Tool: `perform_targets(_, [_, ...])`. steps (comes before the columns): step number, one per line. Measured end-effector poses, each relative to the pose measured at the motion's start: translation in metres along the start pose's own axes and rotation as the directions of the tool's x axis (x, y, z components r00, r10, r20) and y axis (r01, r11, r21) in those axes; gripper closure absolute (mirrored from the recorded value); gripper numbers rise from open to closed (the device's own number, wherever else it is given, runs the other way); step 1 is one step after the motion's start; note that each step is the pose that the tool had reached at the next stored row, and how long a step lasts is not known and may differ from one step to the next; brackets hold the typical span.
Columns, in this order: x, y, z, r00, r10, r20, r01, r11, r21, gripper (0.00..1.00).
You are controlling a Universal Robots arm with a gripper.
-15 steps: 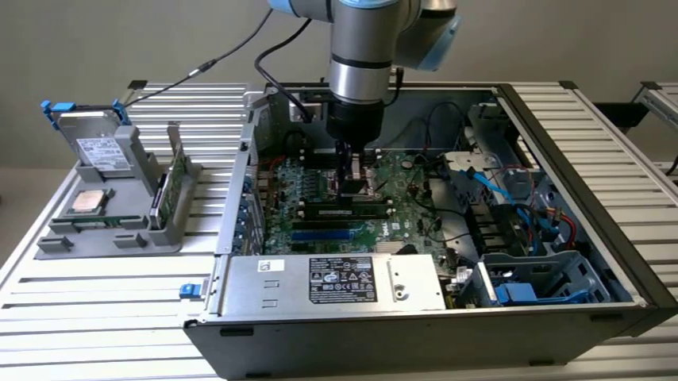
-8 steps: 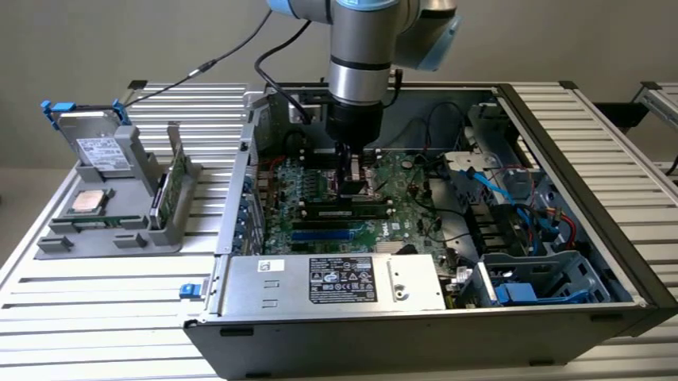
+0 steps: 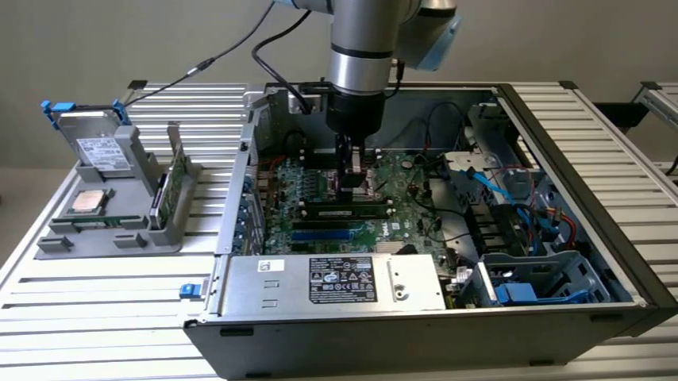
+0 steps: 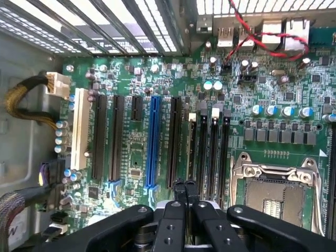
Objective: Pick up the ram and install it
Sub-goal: 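Press down the ram until it locks into place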
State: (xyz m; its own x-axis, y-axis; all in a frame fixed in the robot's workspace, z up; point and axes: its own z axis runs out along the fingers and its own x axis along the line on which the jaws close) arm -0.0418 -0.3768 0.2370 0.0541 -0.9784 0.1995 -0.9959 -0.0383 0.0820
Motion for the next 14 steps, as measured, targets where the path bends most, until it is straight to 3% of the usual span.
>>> perform_targets(9, [0.005,-0.0157,-0.0026,0.9999,-0.010,-0.0001,0.010,0.9999,0.0018,0.90])
perform_targets(14, [0.005,-0.0161,-0.0027,0.9999,-0.011,-0.0002,0.011,0.9999,0.0019,0.90])
